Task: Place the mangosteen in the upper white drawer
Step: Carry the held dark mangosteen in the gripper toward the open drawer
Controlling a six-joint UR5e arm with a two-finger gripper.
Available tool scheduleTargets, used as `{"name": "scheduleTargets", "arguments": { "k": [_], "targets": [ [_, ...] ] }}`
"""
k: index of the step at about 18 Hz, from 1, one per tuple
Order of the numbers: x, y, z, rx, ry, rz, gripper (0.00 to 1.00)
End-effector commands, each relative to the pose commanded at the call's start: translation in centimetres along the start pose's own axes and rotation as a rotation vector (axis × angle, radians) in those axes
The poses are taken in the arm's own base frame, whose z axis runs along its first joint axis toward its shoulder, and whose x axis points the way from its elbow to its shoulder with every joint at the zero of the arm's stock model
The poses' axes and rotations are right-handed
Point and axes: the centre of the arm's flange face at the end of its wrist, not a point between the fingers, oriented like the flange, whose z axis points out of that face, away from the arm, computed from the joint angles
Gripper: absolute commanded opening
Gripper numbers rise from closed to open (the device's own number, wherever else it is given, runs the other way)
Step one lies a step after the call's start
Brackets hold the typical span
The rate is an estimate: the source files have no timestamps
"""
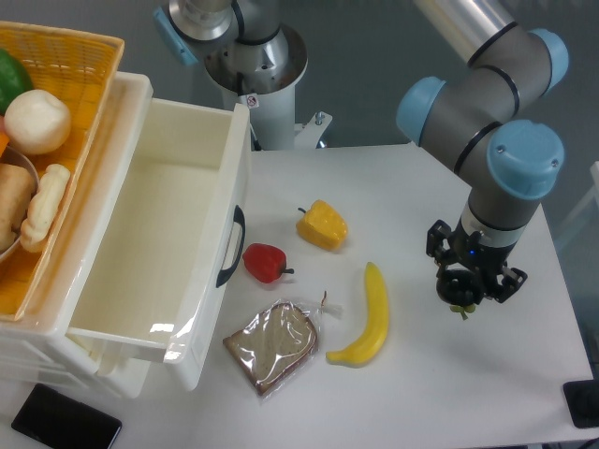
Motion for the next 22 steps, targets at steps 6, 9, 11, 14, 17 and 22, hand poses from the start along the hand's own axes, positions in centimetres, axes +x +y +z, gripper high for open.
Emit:
{"name": "scheduleTargets", "arguments": {
  "k": [6,9,11,14,17,22],
  "targets": [
    [1.4,-2.3,-1.3,0.030,0.004,0.002,0.18],
    [3.8,-5.0,-3.4,0.059,-0.007,-0.004,0.18],
    [6.3,-6.2,-5.8,0.119,-0.010,-0.017,0.18],
    [10.2,-7.6,-10.5,0.233,-0.012,0.001,0.18],
    [13.5,-9.2,-14.2,0.291,-0.015,-0.015,0.18],
    [19.1,-13.0,-17.7,0.355,-0.008,-0.005,0.18]
  ]
}}
